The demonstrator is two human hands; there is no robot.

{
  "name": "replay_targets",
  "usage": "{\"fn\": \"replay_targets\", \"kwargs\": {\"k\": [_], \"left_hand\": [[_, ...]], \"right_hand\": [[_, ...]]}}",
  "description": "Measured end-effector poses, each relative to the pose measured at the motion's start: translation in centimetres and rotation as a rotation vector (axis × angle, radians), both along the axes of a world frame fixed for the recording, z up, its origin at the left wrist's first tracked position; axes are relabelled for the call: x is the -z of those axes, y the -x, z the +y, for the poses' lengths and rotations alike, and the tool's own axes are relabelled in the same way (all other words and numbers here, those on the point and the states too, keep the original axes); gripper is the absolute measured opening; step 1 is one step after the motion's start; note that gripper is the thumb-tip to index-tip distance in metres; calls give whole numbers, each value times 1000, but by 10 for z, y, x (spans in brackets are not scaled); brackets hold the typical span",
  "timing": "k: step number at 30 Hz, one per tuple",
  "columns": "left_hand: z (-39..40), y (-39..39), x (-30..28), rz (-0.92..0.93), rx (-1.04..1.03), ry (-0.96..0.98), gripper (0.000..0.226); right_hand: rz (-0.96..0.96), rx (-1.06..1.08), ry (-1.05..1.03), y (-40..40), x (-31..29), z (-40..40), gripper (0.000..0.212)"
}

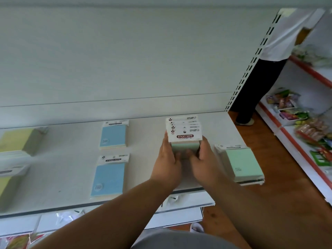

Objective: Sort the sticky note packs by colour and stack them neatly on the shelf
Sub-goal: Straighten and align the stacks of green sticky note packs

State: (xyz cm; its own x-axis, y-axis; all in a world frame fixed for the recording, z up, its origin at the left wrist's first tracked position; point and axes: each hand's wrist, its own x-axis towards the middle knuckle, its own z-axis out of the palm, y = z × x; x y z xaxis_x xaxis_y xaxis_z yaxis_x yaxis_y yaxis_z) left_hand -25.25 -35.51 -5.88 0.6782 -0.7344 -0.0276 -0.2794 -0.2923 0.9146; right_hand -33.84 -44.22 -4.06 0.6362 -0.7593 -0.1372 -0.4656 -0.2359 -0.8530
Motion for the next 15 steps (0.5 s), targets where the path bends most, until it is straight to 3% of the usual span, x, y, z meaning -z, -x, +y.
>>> {"fn": "replay_targets", "kwargs": {"k": [11, 15], "left_hand": [[0, -8, -1, -59, 62, -144, 73], [-14, -13, -16, -130, 48, -188, 53]], "right_hand": [[53, 51, 42, -3, 2, 3, 49], [153, 32, 138, -1, -14, -13, 35]]}}
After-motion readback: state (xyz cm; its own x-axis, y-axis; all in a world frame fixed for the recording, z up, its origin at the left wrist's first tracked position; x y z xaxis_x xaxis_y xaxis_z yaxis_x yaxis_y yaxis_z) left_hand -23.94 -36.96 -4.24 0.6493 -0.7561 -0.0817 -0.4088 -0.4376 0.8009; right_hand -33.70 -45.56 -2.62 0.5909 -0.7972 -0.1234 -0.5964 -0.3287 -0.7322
